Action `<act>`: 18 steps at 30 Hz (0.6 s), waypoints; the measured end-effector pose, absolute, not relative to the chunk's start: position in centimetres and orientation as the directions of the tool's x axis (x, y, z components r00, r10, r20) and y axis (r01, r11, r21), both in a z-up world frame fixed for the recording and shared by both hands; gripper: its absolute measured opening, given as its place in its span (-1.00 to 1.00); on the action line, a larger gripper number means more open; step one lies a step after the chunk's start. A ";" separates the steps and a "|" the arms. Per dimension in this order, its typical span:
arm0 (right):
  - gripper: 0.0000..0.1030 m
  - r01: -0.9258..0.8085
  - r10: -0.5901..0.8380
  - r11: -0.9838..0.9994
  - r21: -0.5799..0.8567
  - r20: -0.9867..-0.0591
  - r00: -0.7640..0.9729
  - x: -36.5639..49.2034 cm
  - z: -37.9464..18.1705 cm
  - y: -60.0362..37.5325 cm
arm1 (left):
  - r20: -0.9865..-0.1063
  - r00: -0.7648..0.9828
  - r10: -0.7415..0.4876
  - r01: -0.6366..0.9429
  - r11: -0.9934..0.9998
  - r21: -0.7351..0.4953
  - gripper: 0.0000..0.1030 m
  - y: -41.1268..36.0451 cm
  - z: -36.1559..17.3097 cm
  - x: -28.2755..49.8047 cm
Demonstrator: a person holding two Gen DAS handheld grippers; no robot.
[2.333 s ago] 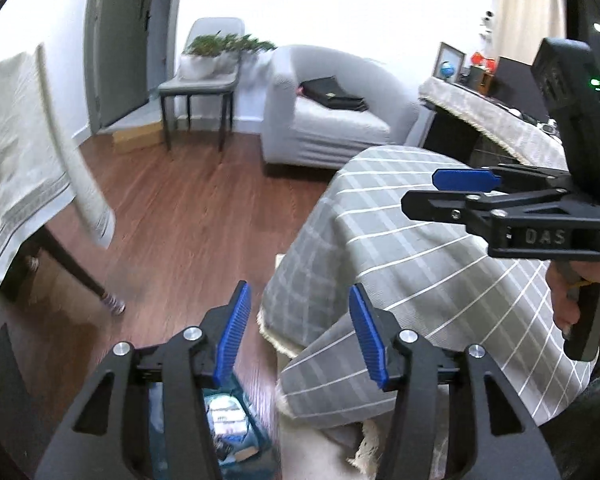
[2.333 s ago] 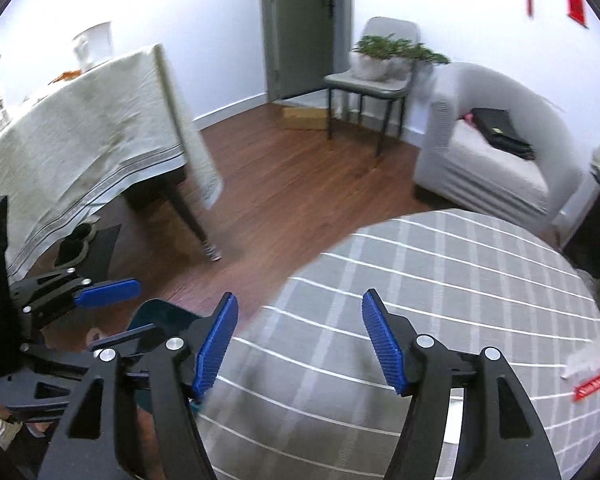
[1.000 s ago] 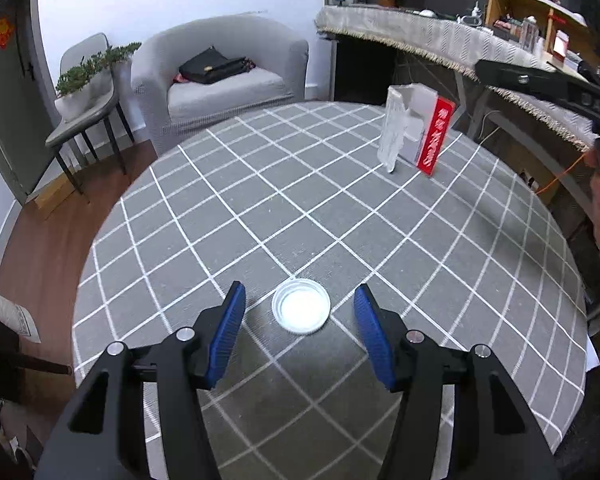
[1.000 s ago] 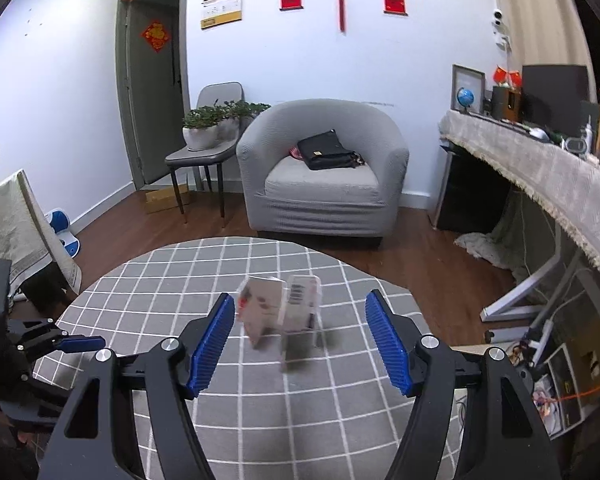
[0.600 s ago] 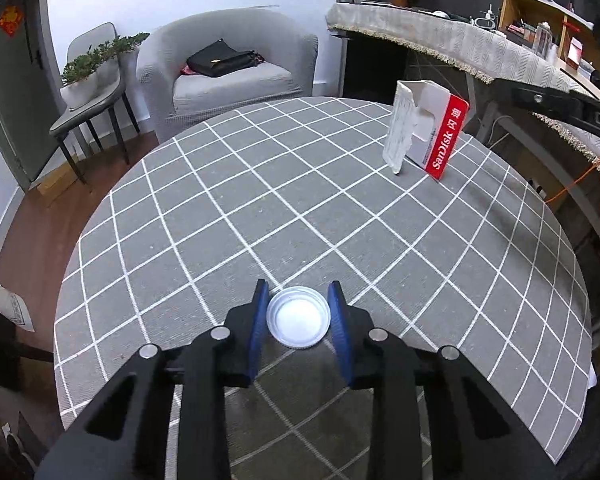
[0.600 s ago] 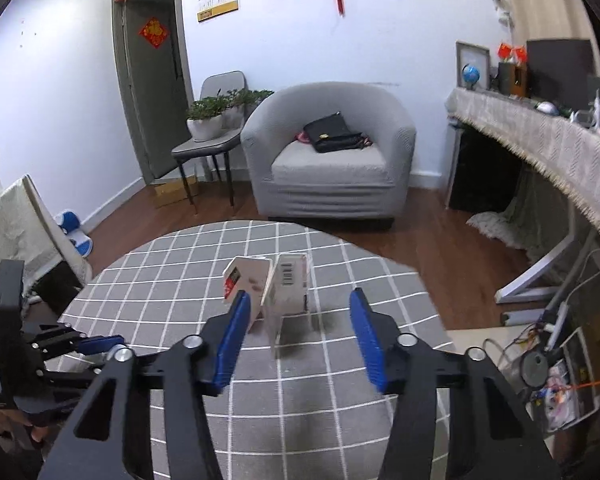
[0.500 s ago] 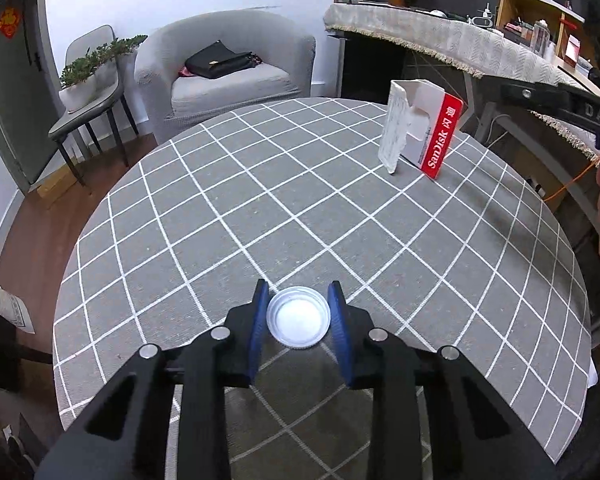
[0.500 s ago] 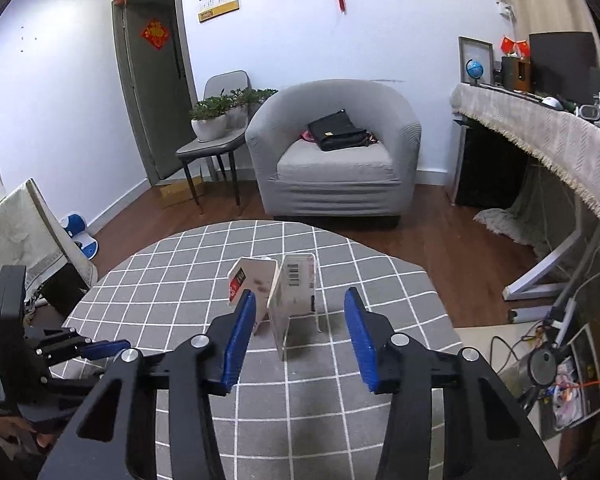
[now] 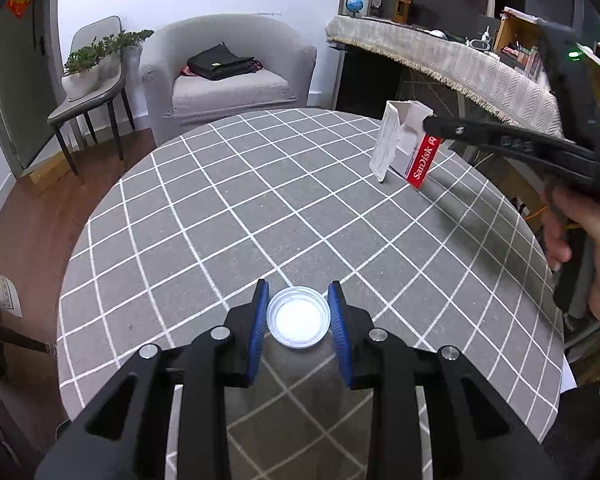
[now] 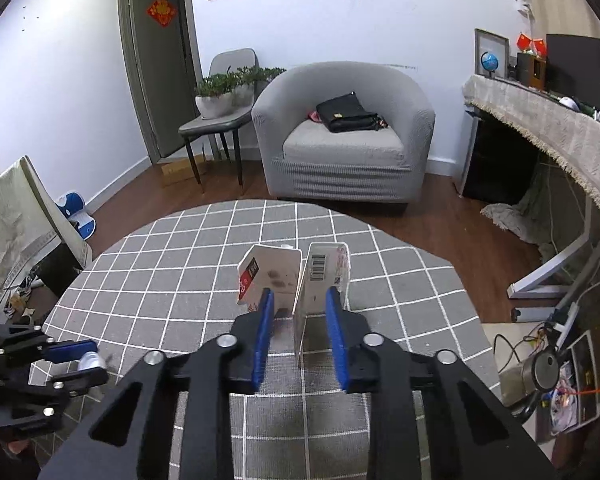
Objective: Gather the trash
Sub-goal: 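Grasp the white plastic cap with the left tool while the right tool grasps the SanDisk box, then carry the cap with the left tool over the teal bin and open it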
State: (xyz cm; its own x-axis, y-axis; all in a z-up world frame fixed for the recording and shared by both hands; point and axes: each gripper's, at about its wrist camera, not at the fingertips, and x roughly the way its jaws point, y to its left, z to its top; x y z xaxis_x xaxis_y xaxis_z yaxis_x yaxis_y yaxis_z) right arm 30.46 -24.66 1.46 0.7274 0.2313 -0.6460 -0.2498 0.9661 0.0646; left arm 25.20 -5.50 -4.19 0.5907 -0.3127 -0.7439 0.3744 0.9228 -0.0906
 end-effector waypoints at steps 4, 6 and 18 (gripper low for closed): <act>-0.68 -0.235 0.220 0.970 0.067 -0.656 0.722 31.0 0.8 -24.2 | -0.738 0.594 -0.320 0.366 0.925 -0.106 -0.37 -4.6 -3.9 24.5; -0.69 -0.229 0.216 0.971 0.068 -0.662 0.718 31.4 0.6 -24.0 | -0.735 0.594 -0.328 0.361 0.925 -0.121 -0.37 -4.1 -3.9 24.3; -0.99 -0.224 0.206 0.973 0.057 -0.653 0.728 32.1 1.4 -21.8 | -0.713 0.627 -0.313 0.316 0.939 -0.134 -0.37 0.0 -3.2 22.1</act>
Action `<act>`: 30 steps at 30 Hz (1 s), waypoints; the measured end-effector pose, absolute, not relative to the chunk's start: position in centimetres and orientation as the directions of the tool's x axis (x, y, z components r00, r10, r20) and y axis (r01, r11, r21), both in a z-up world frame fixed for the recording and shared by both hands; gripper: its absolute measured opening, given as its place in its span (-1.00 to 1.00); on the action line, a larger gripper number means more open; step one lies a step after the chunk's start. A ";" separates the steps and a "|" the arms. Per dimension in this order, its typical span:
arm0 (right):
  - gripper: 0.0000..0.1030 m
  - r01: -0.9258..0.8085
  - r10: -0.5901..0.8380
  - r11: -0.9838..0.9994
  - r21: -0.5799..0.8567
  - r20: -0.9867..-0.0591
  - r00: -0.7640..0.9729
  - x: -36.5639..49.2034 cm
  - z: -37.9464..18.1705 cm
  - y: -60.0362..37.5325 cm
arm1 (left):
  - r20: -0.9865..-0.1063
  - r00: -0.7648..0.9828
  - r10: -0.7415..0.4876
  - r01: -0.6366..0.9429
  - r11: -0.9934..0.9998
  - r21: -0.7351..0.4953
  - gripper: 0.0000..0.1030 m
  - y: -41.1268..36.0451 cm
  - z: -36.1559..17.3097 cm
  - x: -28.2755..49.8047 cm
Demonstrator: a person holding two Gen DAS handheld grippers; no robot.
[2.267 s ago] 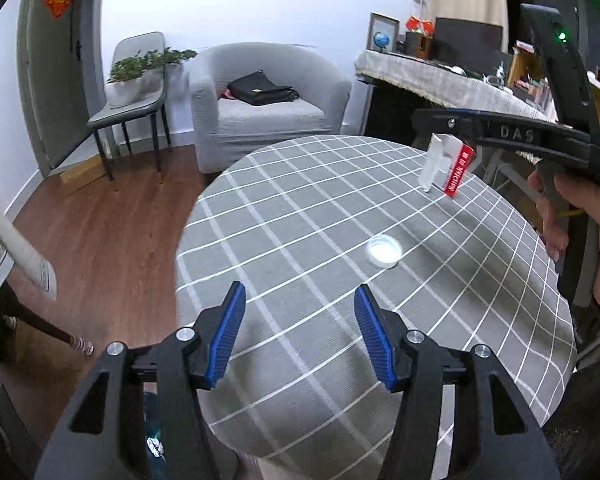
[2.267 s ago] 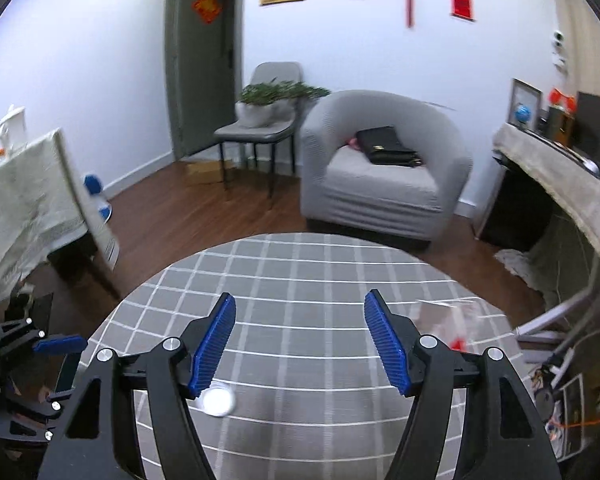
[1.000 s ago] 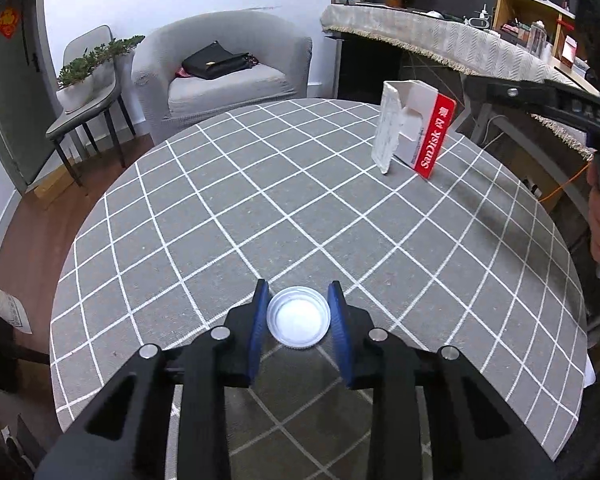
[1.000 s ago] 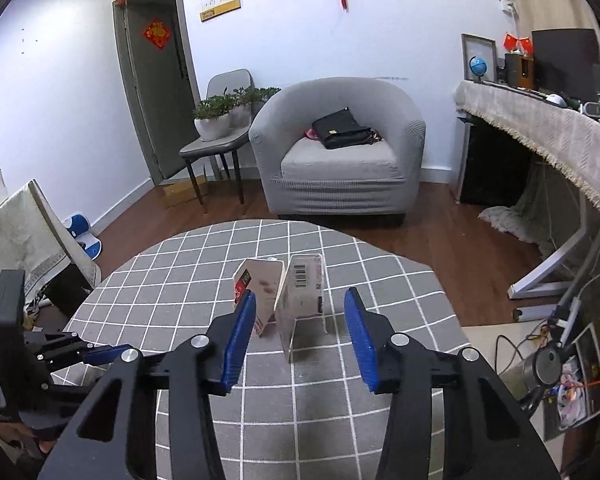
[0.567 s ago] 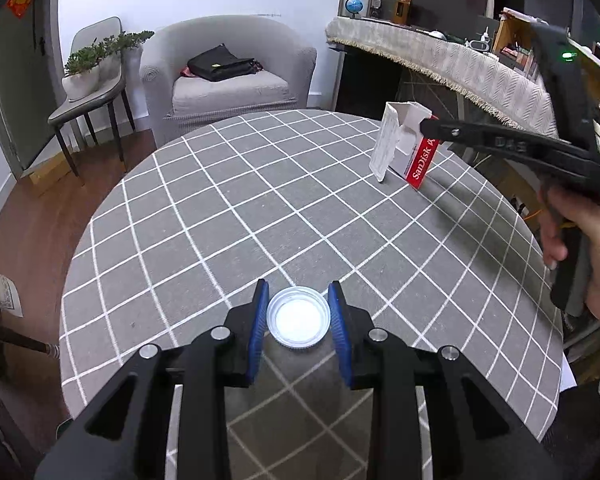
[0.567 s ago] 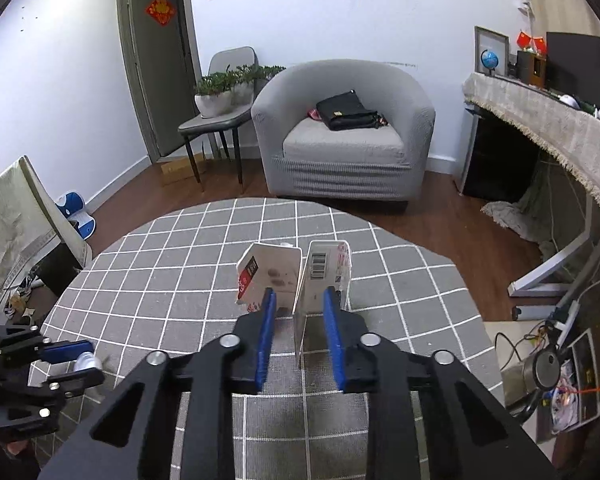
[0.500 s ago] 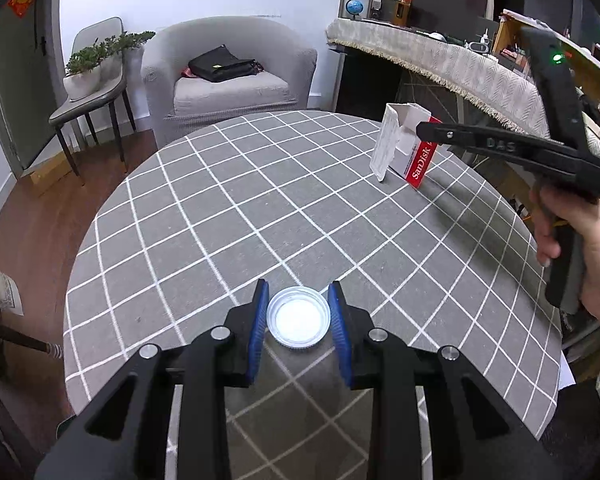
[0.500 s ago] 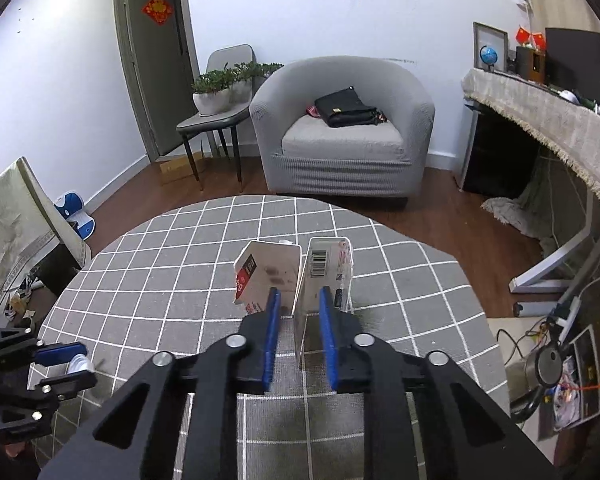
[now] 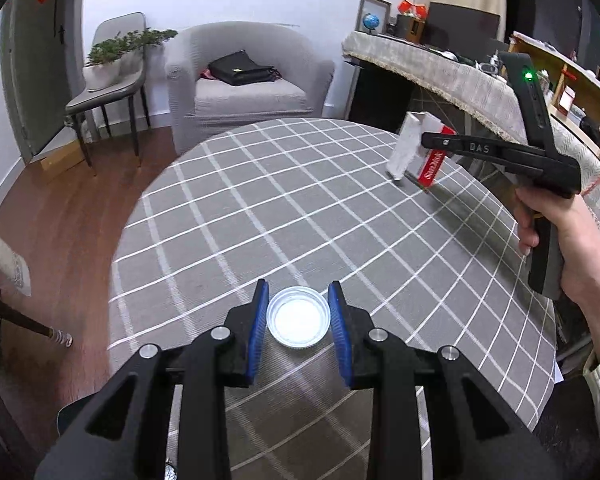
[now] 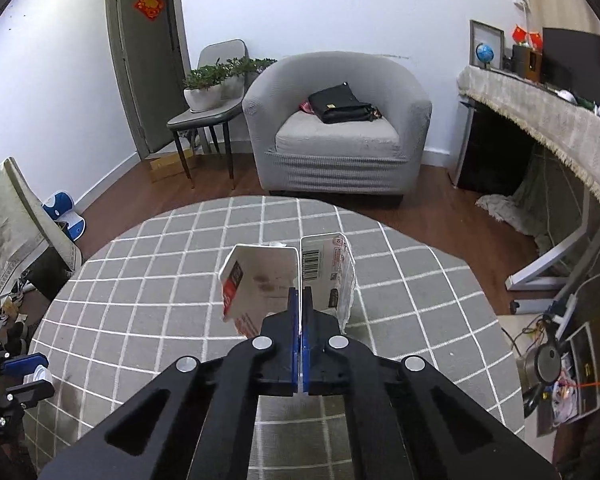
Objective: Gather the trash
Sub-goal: 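Carry the cap with the left tool over the teal bin and open it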
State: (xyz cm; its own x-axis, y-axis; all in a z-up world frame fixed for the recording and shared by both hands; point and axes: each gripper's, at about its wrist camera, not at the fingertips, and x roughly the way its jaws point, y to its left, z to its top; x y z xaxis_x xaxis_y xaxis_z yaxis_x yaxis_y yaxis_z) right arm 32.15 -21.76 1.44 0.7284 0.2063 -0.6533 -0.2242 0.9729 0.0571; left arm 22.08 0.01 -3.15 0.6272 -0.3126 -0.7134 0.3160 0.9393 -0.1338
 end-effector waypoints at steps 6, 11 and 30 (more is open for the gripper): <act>-0.98 -0.287 0.255 0.956 0.059 -0.651 0.715 31.9 2.2 -18.6 | -0.697 0.656 -0.291 0.251 0.954 -0.162 -0.37 3.6 -3.0 20.8; -0.98 -0.335 0.292 0.940 0.061 -0.648 0.704 31.7 2.8 -15.7 | -0.698 0.662 -0.273 0.220 0.961 -0.167 -0.37 5.9 -3.4 19.9; -0.98 -0.567 0.465 0.822 0.061 -0.648 0.604 29.3 3.8 -0.4 | -0.709 0.690 -0.143 0.042 0.986 -0.158 -0.38 17.1 -3.7 16.3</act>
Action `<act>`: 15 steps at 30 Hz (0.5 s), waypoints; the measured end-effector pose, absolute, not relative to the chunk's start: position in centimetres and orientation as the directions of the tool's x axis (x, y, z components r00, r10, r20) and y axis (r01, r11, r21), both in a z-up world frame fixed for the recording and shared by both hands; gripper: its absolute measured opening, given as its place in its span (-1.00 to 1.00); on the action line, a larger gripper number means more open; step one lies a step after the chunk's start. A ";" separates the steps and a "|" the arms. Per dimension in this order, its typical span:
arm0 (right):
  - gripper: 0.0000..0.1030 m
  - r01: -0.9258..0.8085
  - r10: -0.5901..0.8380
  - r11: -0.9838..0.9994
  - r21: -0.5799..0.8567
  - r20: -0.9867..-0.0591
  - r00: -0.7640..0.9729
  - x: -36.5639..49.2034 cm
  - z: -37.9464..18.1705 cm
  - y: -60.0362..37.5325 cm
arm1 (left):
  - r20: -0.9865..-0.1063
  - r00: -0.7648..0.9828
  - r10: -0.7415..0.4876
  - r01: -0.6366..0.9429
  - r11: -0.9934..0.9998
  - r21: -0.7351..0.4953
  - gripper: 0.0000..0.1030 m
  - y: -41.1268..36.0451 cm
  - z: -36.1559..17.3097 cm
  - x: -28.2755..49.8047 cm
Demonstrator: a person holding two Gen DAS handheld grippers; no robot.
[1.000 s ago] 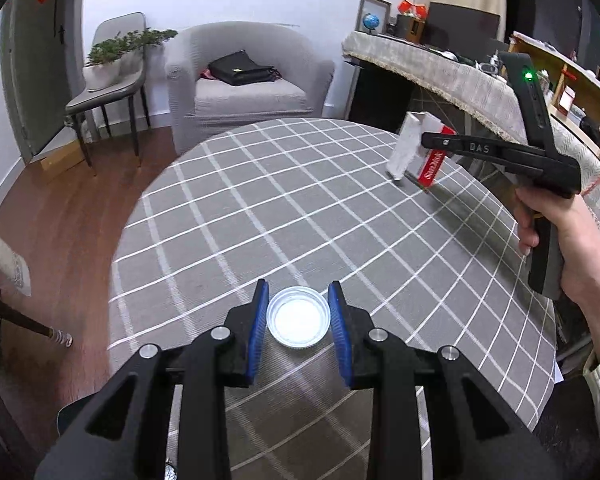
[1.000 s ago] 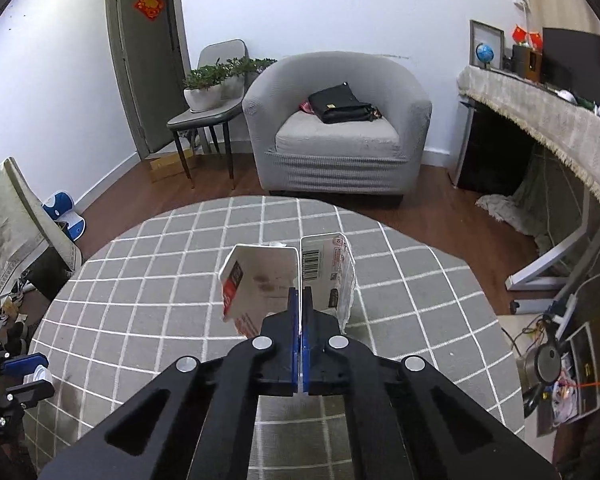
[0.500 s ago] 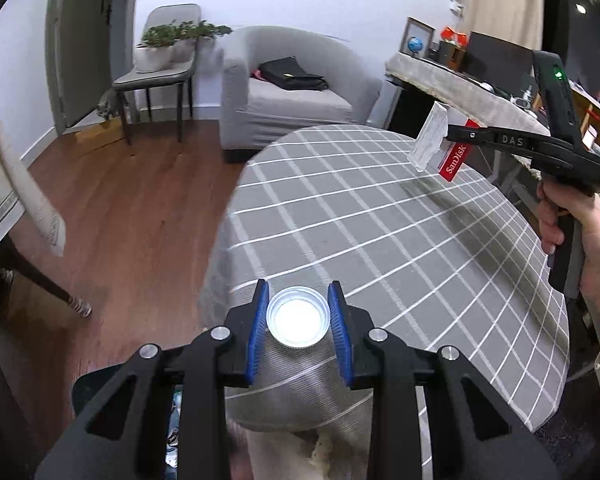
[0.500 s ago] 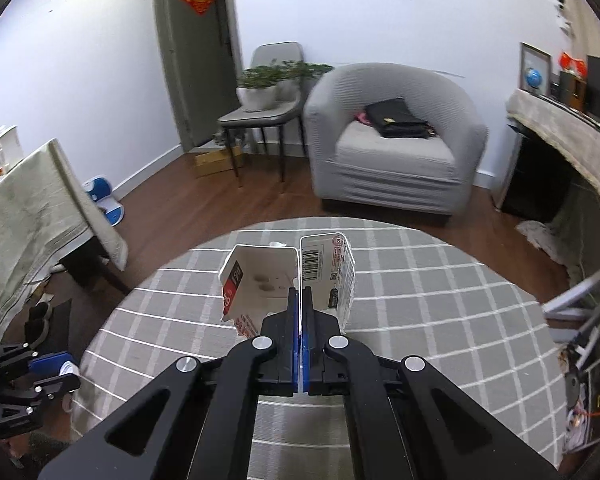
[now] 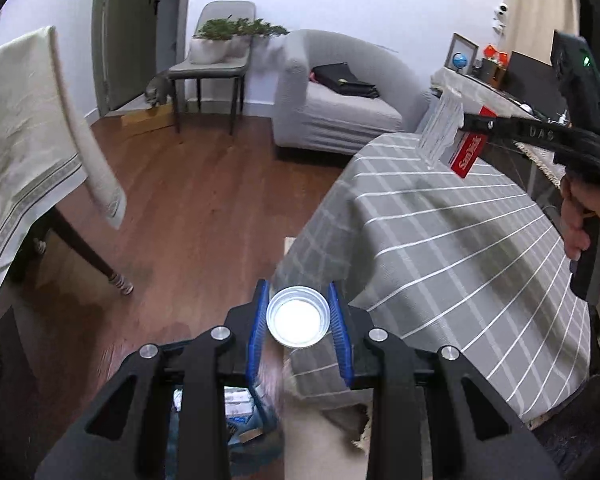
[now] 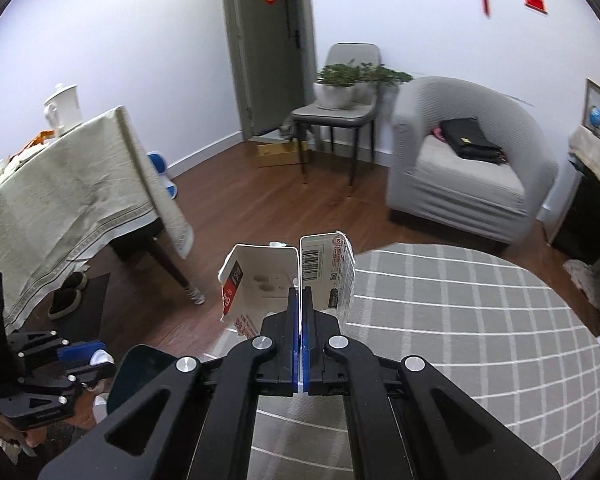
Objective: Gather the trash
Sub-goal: 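Carry the cap with the left tool over the teal bin and open it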
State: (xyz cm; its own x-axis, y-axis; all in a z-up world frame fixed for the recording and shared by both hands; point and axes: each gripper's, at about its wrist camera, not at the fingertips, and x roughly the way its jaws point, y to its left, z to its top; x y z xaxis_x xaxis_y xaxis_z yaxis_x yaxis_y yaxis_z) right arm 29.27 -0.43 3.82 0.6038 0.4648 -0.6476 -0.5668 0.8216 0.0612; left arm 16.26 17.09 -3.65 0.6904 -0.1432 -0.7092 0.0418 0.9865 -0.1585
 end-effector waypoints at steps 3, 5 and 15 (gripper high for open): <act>-0.98 -0.592 0.497 0.801 0.084 -0.646 0.580 28.9 3.8 1.8 | -0.722 0.679 -0.132 0.015 0.986 -0.166 -0.38 18.6 -4.4 15.7; -0.98 -0.613 0.512 0.786 0.087 -0.647 0.565 28.4 3.7 3.2 | -0.734 0.669 -0.122 -0.007 0.985 -0.170 -0.38 19.7 -5.1 15.3; -0.98 -0.704 0.577 0.701 0.118 -0.674 0.461 25.6 2.6 9.5 | -0.783 0.611 -0.115 -0.089 0.973 -0.212 -0.38 24.2 -8.1 13.4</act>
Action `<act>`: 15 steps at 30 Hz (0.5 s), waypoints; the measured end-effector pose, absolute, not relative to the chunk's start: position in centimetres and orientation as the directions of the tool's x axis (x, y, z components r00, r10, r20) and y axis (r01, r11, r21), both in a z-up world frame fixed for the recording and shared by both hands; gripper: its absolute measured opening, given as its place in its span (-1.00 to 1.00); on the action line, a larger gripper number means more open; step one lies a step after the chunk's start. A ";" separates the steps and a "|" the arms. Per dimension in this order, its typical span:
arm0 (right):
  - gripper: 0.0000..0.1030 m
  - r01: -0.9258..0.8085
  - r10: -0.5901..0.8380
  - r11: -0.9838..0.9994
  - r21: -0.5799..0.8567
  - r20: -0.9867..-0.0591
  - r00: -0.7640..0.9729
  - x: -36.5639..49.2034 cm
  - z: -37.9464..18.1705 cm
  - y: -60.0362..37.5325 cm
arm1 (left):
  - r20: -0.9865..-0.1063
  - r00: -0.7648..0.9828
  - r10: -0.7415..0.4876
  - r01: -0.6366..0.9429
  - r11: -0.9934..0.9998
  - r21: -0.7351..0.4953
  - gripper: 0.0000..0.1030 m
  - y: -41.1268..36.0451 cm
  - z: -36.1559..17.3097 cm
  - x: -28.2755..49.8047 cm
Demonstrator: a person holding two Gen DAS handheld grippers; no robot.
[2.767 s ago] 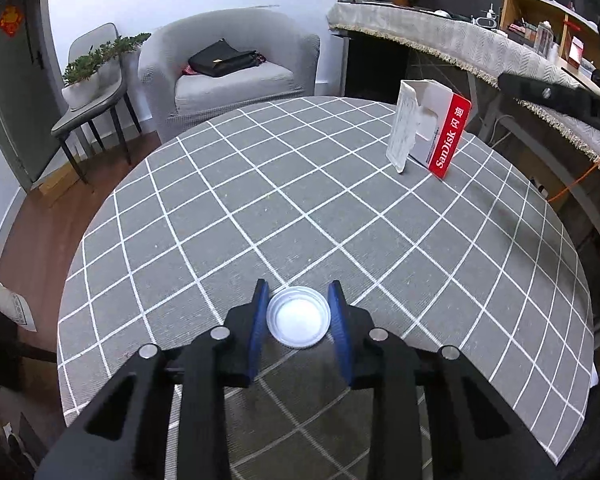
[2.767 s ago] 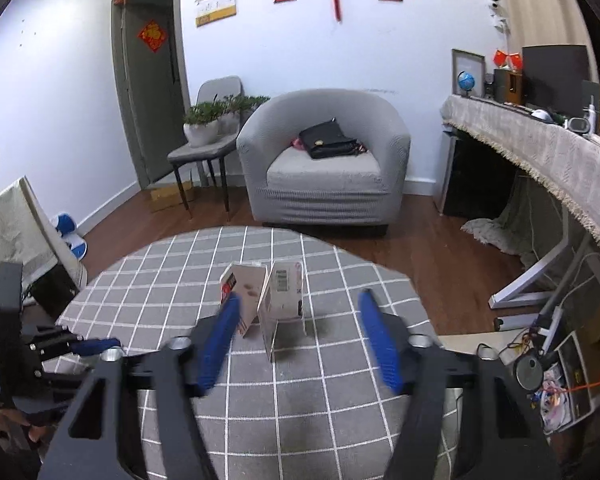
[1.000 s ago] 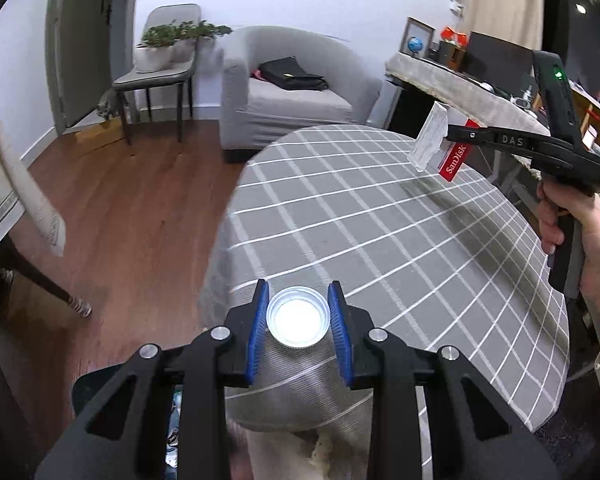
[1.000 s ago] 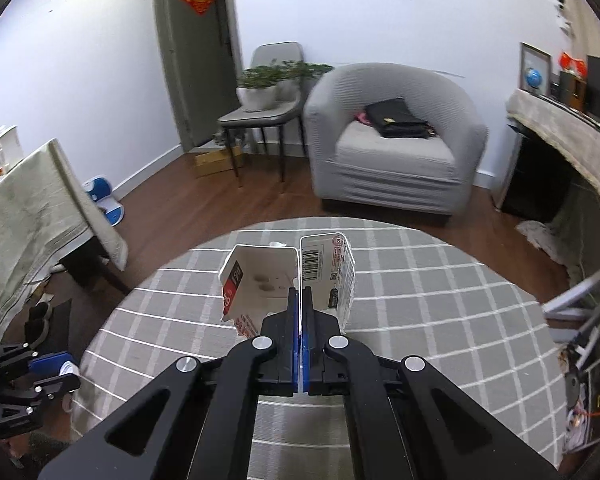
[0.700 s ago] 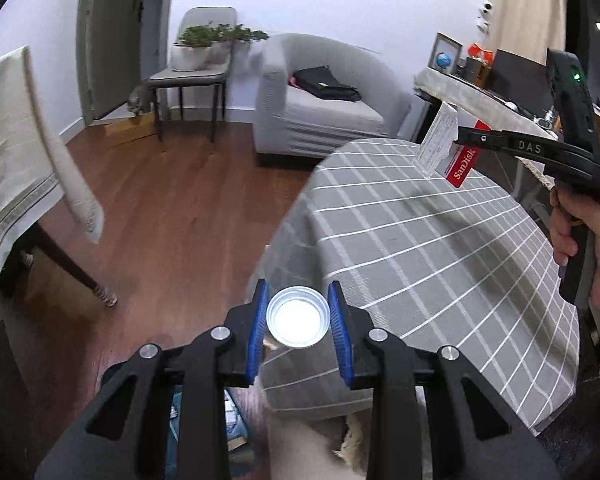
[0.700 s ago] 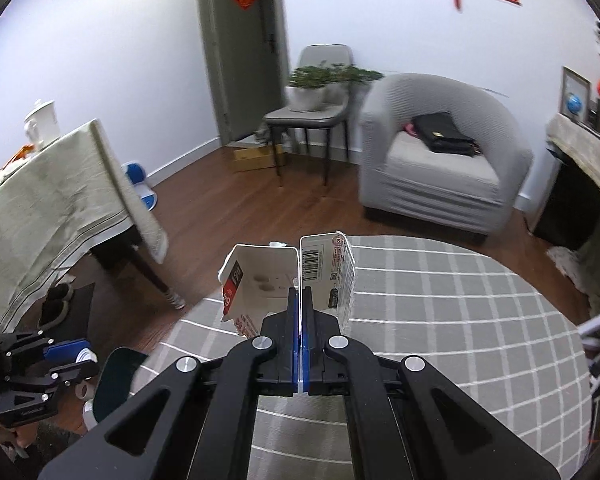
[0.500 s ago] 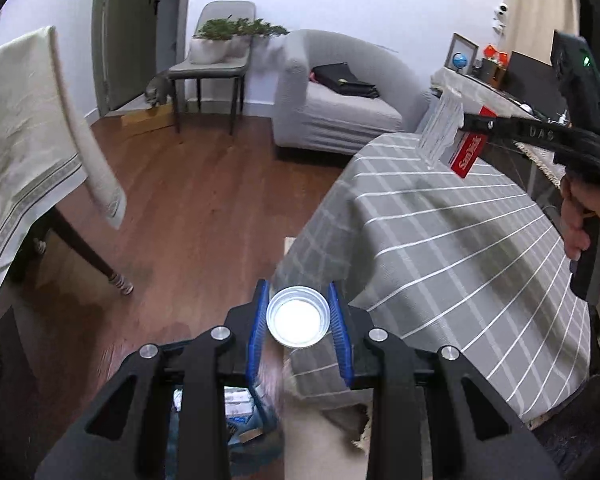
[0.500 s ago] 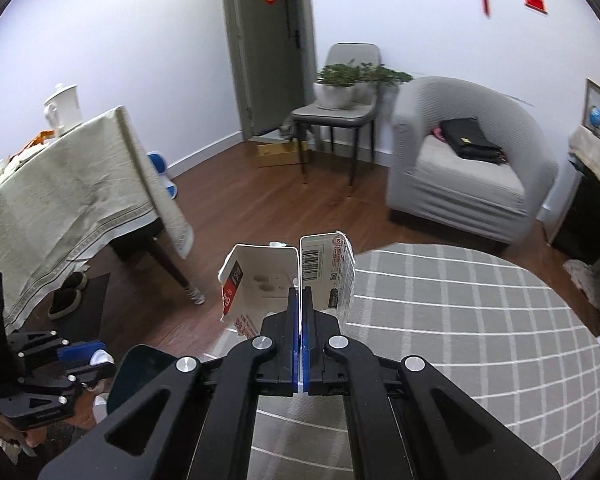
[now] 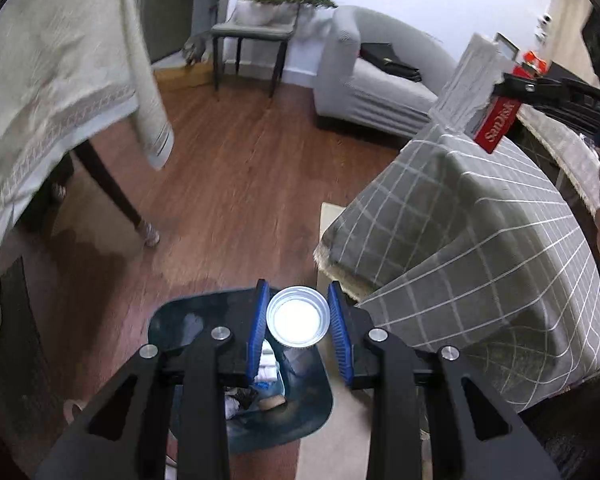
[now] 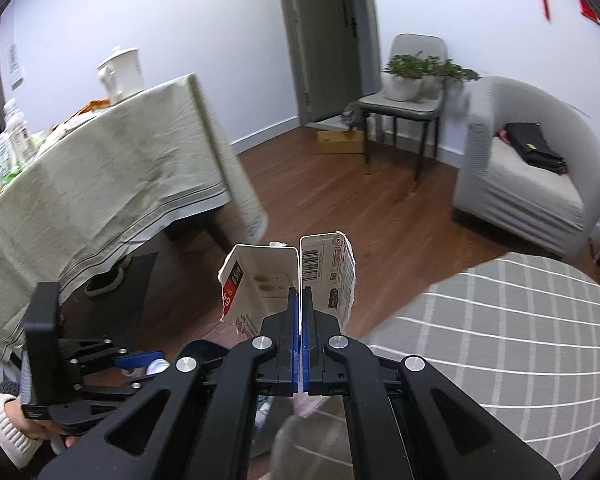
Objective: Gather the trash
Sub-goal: 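Carry the cap with the left tool over the teal bin and open it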
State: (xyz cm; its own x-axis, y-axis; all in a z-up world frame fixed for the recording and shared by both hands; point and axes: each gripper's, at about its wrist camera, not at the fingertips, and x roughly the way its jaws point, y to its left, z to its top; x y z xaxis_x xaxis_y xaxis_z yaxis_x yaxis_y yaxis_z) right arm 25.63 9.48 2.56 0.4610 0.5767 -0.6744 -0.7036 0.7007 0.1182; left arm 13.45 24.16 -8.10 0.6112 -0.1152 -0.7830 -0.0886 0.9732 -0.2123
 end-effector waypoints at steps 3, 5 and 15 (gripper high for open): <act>-0.98 -0.718 0.583 0.686 0.121 -0.682 0.442 25.1 2.1 10.9 | -0.797 0.596 -0.104 -0.113 0.971 -0.210 -0.38 25.2 -9.0 13.1; -0.98 -0.724 0.583 0.678 0.127 -0.692 0.425 24.9 1.6 12.0 | -0.807 0.583 -0.092 -0.122 0.972 -0.199 -0.38 25.7 -9.7 13.0; -0.98 -0.775 0.584 0.615 0.144 -0.744 0.325 22.8 -0.8 17.2 | -0.863 0.492 -0.116 -0.163 0.961 -0.222 -0.38 28.4 -14.2 11.6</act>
